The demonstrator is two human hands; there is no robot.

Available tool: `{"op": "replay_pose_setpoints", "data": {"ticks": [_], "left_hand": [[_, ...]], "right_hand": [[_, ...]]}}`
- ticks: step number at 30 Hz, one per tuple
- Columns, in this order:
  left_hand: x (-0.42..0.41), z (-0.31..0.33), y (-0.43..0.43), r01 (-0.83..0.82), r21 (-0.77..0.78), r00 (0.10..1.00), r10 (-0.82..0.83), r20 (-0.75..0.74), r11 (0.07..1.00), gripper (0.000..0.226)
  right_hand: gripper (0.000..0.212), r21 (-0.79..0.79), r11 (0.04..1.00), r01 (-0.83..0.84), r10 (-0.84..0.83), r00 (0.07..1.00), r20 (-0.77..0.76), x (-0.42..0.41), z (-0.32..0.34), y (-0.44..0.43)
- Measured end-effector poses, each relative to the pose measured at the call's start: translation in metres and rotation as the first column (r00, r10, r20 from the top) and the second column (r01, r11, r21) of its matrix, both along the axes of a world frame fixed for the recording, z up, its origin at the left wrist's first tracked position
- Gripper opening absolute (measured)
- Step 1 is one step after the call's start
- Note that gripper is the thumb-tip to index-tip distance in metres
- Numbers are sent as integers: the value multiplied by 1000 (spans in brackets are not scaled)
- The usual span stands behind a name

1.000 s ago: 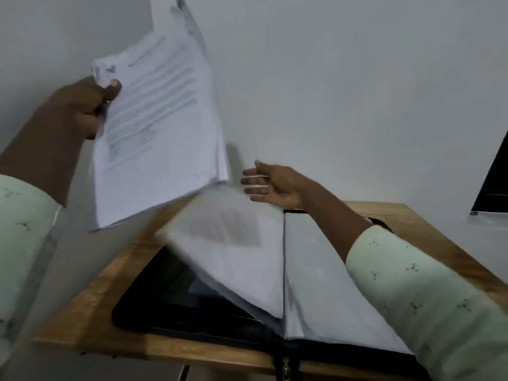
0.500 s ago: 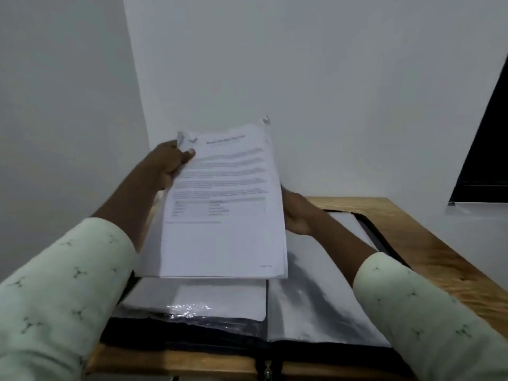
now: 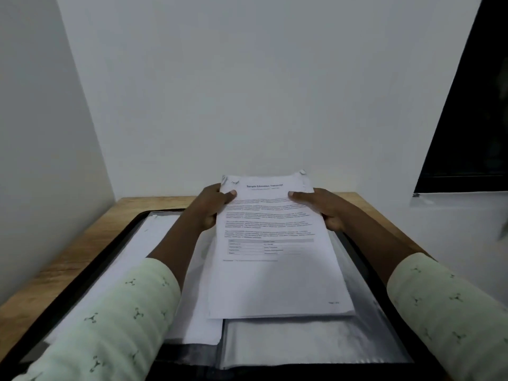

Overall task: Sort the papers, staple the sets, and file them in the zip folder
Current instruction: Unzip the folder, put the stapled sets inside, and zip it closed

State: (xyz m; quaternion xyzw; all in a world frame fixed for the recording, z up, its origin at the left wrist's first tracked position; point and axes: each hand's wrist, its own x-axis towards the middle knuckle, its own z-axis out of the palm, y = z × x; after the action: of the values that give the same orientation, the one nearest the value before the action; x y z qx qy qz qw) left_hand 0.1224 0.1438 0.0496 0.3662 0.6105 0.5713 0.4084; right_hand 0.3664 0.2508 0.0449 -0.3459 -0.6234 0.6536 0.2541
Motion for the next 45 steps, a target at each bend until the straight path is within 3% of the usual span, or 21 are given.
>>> {"op": "replay_pose_setpoints", "data": {"ticks": [5, 8, 12, 13, 15, 17, 20, 23, 25, 29, 35, 37, 40, 42, 45], "left_hand": [[17, -2, 18, -40, 66, 998, 37, 50, 997, 22], [22, -3, 27, -56, 112, 993, 44, 112, 992, 33], [26, -7, 36, -95, 170, 970, 53, 237, 981, 49], [27, -10, 39, -124, 154, 977, 94, 191, 980, 42], [29, -20, 40, -130, 103, 963, 150, -224, 986, 23], [33, -33, 42, -70, 77, 745, 103, -659, 995, 17], [42, -47, 46, 55, -13, 540, -41, -841, 998, 19], [46, -56, 63, 12, -119, 417, -113, -902, 993, 60], [45, -56, 73, -3, -165, 431, -148, -890, 986, 64], [43, -54, 85, -11, -121, 540, -96, -836, 993, 29], [43, -55, 90, -39, -15, 657, 14, -754, 999, 30], [45, -54, 87, -47, 15, 640, 42, -767, 999, 26], [49, -50, 82, -54, 87, 532, 102, -840, 995, 10], [49, -50, 80, -2, 143, 461, 128, -878, 990, 14], [51, -53, 79, 74, 145, 472, 93, -877, 987, 20]], "right_hand": [[39, -33, 999, -23, 23, 1000, 1, 7, -10, 13], [43, -59, 998, -12, 12, 1000, -1, 13, -16, 21], [42, 51, 949, 311, -300, 942, -148, 20, -1, 38], [41, 93, 917, 388, -366, 911, -190, 22, 10, 42], [36, 168, 853, 494, -450, 859, -244, 28, 33, 52], [35, 195, 803, 563, -500, 815, -292, 35, 56, 61], [33, 113, 781, 615, -539, 754, -375, 42, 78, 69], [27, -61, 762, 644, -604, 675, -424, 43, 87, 75], [31, -137, 762, 633, -619, 651, -439, 41, 88, 78], [25, -177, 783, 597, -604, 660, -445, 36, 79, 80], [21, -150, 824, 546, -558, 738, -379, 19, 71, 80], [21, -138, 832, 538, -549, 758, -354, 12, 68, 82], [14, -123, 838, 531, -539, 772, -338, 2, 64, 87], [13, -111, 835, 539, -541, 767, -344, -1, 64, 90], [25, -74, 822, 565, -551, 756, -352, -6, 68, 93]]}}
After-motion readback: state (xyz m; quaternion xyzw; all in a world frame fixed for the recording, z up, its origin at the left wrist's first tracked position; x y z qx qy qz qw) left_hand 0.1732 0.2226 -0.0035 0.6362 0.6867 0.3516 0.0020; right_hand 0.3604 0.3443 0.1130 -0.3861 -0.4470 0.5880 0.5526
